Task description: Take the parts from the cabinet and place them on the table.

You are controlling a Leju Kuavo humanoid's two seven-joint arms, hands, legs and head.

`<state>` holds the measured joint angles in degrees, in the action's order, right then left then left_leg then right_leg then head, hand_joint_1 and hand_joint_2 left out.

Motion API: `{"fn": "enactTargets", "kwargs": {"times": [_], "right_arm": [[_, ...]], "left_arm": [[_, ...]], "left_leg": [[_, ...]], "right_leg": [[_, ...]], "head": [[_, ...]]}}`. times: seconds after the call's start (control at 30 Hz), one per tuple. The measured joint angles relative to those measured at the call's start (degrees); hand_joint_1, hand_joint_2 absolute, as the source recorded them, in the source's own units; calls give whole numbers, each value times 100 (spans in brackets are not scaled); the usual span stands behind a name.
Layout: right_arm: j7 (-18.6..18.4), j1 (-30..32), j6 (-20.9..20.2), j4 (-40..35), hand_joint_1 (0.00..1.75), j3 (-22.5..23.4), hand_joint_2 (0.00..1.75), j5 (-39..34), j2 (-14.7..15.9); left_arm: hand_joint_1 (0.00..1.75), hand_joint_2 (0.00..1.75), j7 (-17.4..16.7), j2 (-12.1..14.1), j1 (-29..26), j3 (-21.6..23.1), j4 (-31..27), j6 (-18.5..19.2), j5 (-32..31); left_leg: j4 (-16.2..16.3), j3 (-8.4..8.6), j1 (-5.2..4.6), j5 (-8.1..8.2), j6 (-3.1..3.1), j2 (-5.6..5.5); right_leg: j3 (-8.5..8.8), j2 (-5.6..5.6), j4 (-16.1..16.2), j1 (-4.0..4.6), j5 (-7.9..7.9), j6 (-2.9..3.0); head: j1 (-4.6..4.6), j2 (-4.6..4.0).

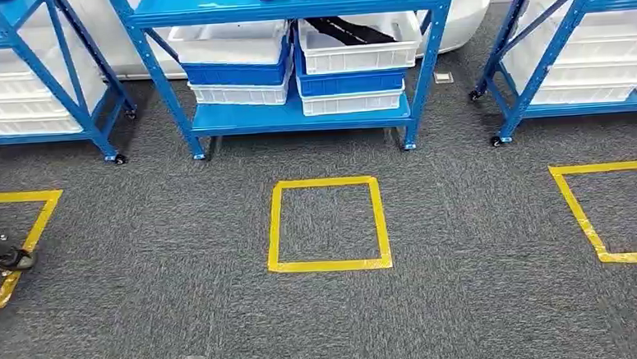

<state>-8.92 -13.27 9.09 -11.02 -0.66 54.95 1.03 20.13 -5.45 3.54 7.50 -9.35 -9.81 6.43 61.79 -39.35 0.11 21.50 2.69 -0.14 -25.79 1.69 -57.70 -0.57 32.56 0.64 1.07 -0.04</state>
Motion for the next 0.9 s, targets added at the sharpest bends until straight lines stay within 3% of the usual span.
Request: {"fn": "enactTargets", "kwargs": {"times": [0.03, 0.07, 0.1, 0.13, 0.17, 0.2, 0.23, 0.27, 0.3, 0.33, 0.37, 0.4, 0.43, 0.47, 0.5, 0.53, 0.57, 0.6, 0.63, 0.67, 0.73, 0.77, 0.83, 0.87, 0.9], "right_arm": [[0, 19, 0, 4, 0, 0, 0, 0, -28], [0, -7, 0, 4, 0, 2, 0, 2, -33], [4, -17, -2, 4, 0, 0, 0, 4, -48], [2, -9, -2, 4, 0, 2, 0, 9, -48], [2, -3, 0, 4, 0, 2, 0, 11, -48], [4, -2, 0, 2, 0, 2, 0, 17, -48], [4, -23, 0, 2, 0, 2, 0, 17, -48], [4, -31, 0, 2, 0, 4, 0, 17, -46], [4, -37, 0, 2, 0, 7, 0, 17, -37], [4, -34, 0, 2, 0, 11, 0, 17, -24], [2, -7, 0, 6, 0, 20, 0, 17, -20], [2, 15, 0, 7, 0, 31, 0, 17, -13], [2, 20, 0, 9, 0, 37, 0, 17, -13], [2, 20, 0, 9, 0, 39, 0, 17, -13], [2, 27, 0, 9, 0, 42, 0, 17, -11], [2, 58, -2, 26, 0, 42, 0, 15, -20], [2, 46, -4, 33, 0, 44, 0, 13, -24], [2, 36, -11, 33, 0, 46, 0, 13, -24], [2, 44, -11, 31, 0, 46, 0, 13, -26], [2, 20, -9, 31, 0, 46, 0, 17, -22], [2, -15, 0, 24, 0, 50, 0, 17, -11], [2, -25, 0, 24, 0, 55, 0, 17, 0], [2, -22, 9, 24, 0, 85, 0, 2, -2], [7, -3, 18, 24, 0, 96, 0, 0, -5], [13, 9, 28, 24, 0, 103, 0, 0, -5]], "left_arm": [[0, 0, -2, 38, 1, 0, 9, -6, 0], [0, 0, 4, 31, -11, 0, 11, -11, -2], [0, 0, 2, 47, -6, 0, 11, -11, 0], [0, 0, 2, 42, -7, 0, 9, -13, 2], [0, 0, 0, 33, -4, 0, 7, -18, 0], [0, 0, 4, 29, -8, -2, 0, -24, 2], [0, 0, 4, 27, -10, -2, 2, -31, 2], [0, 0, 4, 27, -4, -4, 2, -35, 2], [0, 0, 4, 20, -5, -4, 2, -35, 2], [0, 0, 4, 9, -13, -2, 2, -31, 2], [0, 0, 2, -2, -26, -2, 2, -31, 2], [0, 0, 2, -13, -43, -2, 2, -28, 2], [0, 0, 2, -17, -55, -2, 2, -29, 2], [0, 0, 2, -17, -59, -2, 2, -28, 2], [0, 0, 2, -15, -59, -2, 2, -31, 2], [0, 0, 2, -6, -69, -4, 8, -39, 2], [0, 0, -2, 0, -74, -2, 11, -46, 2], [0, 0, 2, -2, -67, -2, 11, -46, 2], [0, 0, 2, 0, -62, -4, 7, -46, 2], [0, 0, 4, 0, -28, -2, 7, -46, 2], [0, 0, 7, -2, 16, -2, 2, -48, -2], [0, 0, 9, -2, 19, -2, 2, -50, -9], [0, 0, 2, -8, -1, 2, 2, -48, -44], [0, 0, -2, -8, -3, 2, 2, -46, -48], [0, 0, -4, -8, -2, 2, 2, -46, -50]], "left_leg": [[21, 55, -17, 125, 91, -16], [-97, 179, -77, 140, 135, -7], [-205, 256, -106, 223, 202, -5], [-375, 320, -122, 271, 233, -5], [-461, 458, -115, 275, 258, -6], [-650, 620, -59, 266, 227, 3], [-733, 729, -61, 279, 228, -5], [-782, 806, -49, 301, 236, -4], [-817, 883, -34, 356, 223, -1], [-829, 962, -17, 425, 198, -6], [-829, 1050, 8, 501, 161, -14], [-829, 1153, 32, 582, 113, -29], [-829, 1261, 56, 666, 76, -31], [-825, 1370, 85, 759, 27, -31], [-817, 1495, 109, 866, -35, -30], [-796, 1510, 69, 972, -103, -21], [-718, 1664, 77, 1118, -121, -20], [-734, 1633, 41, 1203, -176, 8], [-714, 1744, 53, 1247, -195, 28], [-576, 1680, 71, 1159, -193, 35], [242, 1213, 128, 894, -235, 25], [681, 913, 123, 954, -252, 25], [1303, 330, 123, 1486, -292, 22], [1399, 118, 123, 1756, -295, 22], [1354, -23, 123, 1873, -290, 24]], "right_leg": [[8, 2, 62, -16, 43, -21], [35, 22, 112, 26, 64, -67], [69, 15, 169, -53, 63, -109], [180, -7, 127, -8, -1, -178], [184, -8, 135, 6, -90, -292], [87, -41, -41, 3, -81, -320], [-74, -72, -361, 9, -120, -316], [-362, -77, -809, -8, -91, -291], [-691, -80, -1203, -24, 30, -298], [-960, -82, -1470, -22, 286, -221], [-1153, -83, -1569, -27, 494, -188], [-1254, -87, -1471, -61, 555, -235], [-1273, -99, -1225, -100, 478, -307], [-1239, -124, -859, -147, 267, -456], [-1180, -181, -384, -209, -195, -600], [-1184, -265, -39, -253, -755, -771], [-1181, -416, -18, -234, -846, -681], [-1050, -411, -99, -169, -906, -552], [-1060, -373, -113, -248, -875, -410], [-1039, -347, -127, -218, -840, -343], [-908, -295, -95, -225, -750, -212], [-849, -282, -83, -211, -702, -149], [-704, -228, -80, -198, -562, -102], [-619, -197, -80, -191, -490, -100], [-523, -171, -80, -189, -416, -107]], "head": [[-36, 0], [-70, 0], [-13, -2], [0, 0], [7, 0], [1, 0], [5, 0], [0, 0], [9, 0], [2, 0], [4, 0], [2, 0], [5, -2], [0, 0], [0, 0], [-17, -2], [-50, -2], [-52, -2], [13, 0], [20, 0], [15, 0], [26, 0], [20, 0], [26, 0], [24, 0]]}}
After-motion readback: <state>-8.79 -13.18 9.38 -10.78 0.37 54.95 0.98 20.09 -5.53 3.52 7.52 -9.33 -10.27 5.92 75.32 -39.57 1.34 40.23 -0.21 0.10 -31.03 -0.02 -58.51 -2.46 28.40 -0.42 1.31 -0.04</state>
